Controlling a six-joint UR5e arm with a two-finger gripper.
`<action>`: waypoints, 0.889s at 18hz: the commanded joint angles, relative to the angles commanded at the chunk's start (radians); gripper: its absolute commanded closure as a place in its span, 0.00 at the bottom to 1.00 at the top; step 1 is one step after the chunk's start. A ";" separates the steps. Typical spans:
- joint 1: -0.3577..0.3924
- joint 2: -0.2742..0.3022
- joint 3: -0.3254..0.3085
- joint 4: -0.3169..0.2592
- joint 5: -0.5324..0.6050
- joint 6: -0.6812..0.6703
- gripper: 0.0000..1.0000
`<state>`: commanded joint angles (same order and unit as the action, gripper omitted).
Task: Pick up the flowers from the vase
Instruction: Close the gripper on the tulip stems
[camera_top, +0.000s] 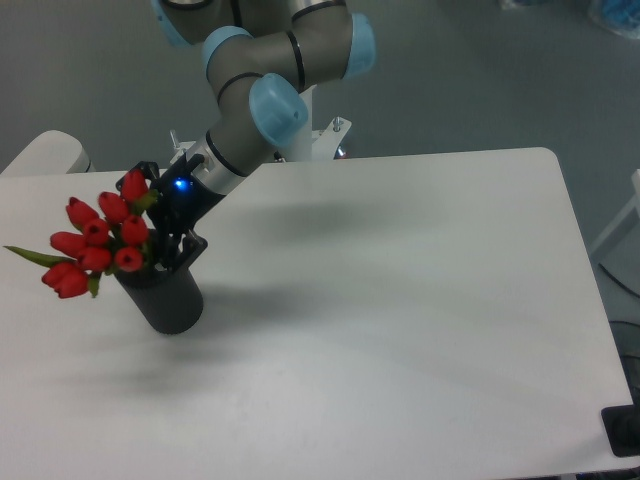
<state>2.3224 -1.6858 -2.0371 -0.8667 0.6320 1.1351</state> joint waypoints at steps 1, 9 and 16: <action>0.002 0.000 0.003 0.000 0.000 0.000 0.29; 0.026 -0.009 0.018 0.000 -0.018 0.008 0.57; 0.034 -0.018 0.041 0.000 -0.018 0.008 0.64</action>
<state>2.3561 -1.7043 -1.9957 -0.8667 0.6136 1.1428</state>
